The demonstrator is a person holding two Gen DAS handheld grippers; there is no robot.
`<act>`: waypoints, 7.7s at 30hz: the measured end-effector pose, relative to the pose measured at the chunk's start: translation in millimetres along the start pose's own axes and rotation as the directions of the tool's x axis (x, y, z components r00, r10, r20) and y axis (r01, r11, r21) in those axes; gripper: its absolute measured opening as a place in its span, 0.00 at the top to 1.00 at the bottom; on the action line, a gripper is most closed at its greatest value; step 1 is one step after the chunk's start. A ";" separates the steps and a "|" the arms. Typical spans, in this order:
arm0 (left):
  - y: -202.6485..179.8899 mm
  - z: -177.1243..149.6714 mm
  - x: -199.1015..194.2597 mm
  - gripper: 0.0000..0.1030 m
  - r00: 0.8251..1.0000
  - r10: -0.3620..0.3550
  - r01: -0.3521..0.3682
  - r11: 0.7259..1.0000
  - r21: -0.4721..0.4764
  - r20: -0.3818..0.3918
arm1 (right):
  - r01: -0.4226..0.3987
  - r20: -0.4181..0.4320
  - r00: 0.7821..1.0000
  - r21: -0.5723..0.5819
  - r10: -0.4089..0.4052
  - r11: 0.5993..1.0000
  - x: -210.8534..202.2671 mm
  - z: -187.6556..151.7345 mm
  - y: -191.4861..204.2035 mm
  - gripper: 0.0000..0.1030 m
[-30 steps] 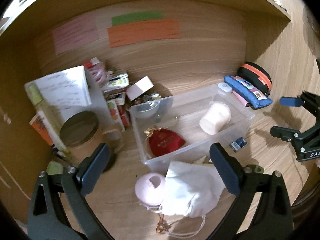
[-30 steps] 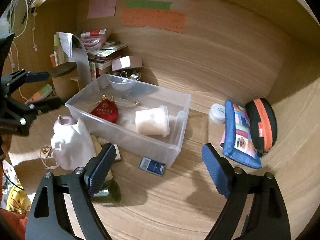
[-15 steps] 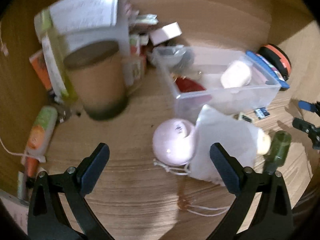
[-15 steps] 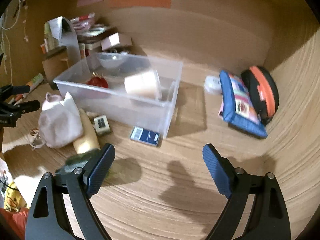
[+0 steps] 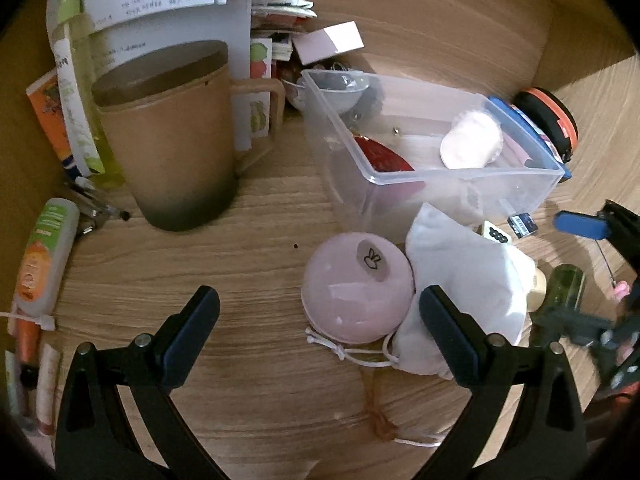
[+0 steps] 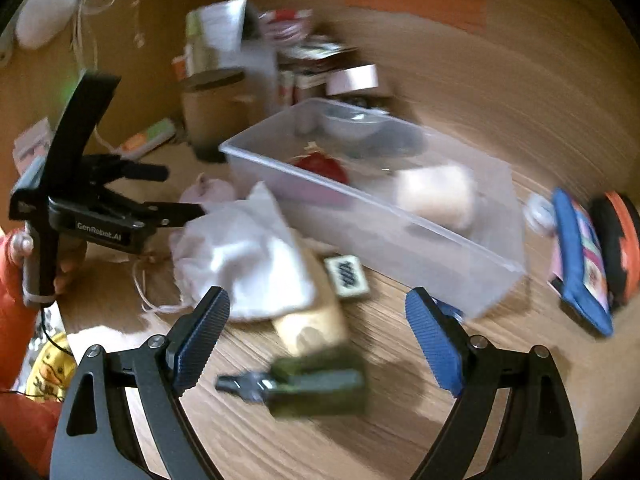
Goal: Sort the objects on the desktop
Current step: 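Grasp the pink round container with the left gripper while the right grasps the white cloth bag, then carry the pink container and white cloth bag over the clear box and lower them, then open both grippers to release the items into the box and withdraw, then grasp the blue Max card box with the right gripper, then lift the blue card box with the right gripper while the left approaches the beaded cord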
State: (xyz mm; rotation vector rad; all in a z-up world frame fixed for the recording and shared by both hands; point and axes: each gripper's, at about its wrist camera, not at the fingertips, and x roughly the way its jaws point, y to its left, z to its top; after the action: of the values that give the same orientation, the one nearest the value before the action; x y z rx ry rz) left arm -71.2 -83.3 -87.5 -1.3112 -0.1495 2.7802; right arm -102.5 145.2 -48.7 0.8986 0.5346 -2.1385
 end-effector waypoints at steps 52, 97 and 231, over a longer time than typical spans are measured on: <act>-10.2 13.7 -41.4 0.38 0.987 -0.132 0.125 0.989 0.081 0.094 | -0.082 0.047 0.995 -0.053 0.085 0.995 -21.1 17.0 28.8 0.81; -60.9 111.8 55.7 0.38 0.998 0.042 -0.055 0.967 0.248 0.056 | 0.042 0.041 0.998 0.027 -0.043 0.999 59.8 89.3 -64.7 0.80; -25.5 16.4 30.8 0.41 0.973 -0.225 0.209 0.955 -0.210 -0.056 | 0.083 0.009 0.995 0.435 -0.097 0.896 0.2 -67.1 -92.3 0.57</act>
State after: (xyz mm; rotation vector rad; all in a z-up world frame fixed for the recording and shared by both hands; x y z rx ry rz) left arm -102.9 -55.9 -97.8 -1.3514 -0.5517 2.5785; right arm -144.4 244.7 -85.6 1.0941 0.0755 -2.4015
